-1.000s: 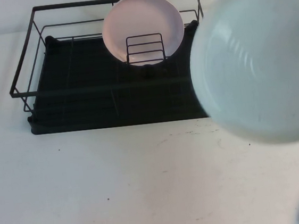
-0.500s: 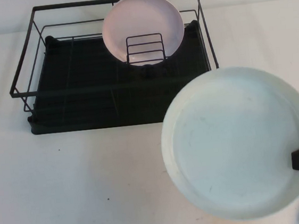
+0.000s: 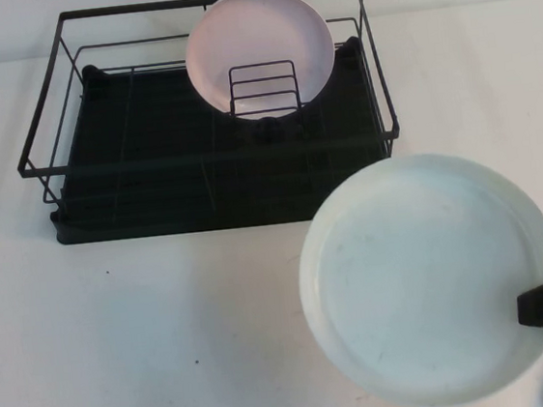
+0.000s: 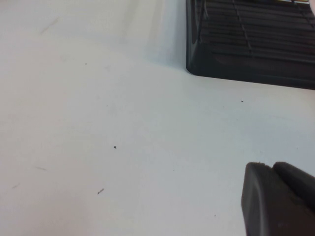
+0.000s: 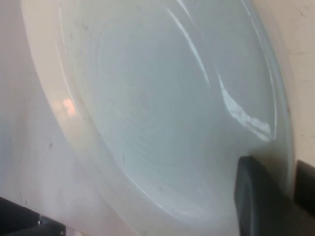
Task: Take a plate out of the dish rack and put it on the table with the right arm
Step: Place the plate from the table
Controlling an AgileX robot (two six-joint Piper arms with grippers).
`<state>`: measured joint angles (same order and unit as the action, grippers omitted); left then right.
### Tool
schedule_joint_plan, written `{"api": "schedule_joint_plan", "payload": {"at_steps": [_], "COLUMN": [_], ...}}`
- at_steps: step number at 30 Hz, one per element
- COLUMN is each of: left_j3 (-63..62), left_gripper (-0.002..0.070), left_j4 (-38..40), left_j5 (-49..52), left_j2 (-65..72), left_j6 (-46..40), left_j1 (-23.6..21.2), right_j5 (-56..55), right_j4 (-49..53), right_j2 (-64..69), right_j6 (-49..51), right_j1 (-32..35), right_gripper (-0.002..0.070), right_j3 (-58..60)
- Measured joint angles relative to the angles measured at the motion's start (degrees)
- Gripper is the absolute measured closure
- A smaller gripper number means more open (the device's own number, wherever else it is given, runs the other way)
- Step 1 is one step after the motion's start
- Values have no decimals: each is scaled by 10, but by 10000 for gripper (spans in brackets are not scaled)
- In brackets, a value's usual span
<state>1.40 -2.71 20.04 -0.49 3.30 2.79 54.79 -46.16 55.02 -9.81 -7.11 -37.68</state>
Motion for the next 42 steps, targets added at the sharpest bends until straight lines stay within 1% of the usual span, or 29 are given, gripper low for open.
{"api": "schedule_joint_plan", "payload": {"at_steps": [5,10,18,25,33,42], "left_j3": [0,0,0,0,0,0], "left_gripper": [679,679,679,679,679,679], "left_j4": [0,0,0,0,0,0], "left_j5": [0,0,0,0,0,0], "left_j2": [0,0,0,0,0,0], "left_j6": [0,0,0,0,0,0], "left_j1": [0,0,0,0,0,0], "right_j5": [0,-22,-79,-144,-158,-159], "right_j4": [15,28,26,18,0,-66], "right_j2": [60,118,227,298,371,442], "right_j6": [-7,-9,-19,-24,-26,-68], "right_j1": [-24,-67,-129,-131,-138,-158], "right_gripper": [636,636,636,636,636,636], "right_j3": [-46,-93,-100,-112,-158,-192]}}
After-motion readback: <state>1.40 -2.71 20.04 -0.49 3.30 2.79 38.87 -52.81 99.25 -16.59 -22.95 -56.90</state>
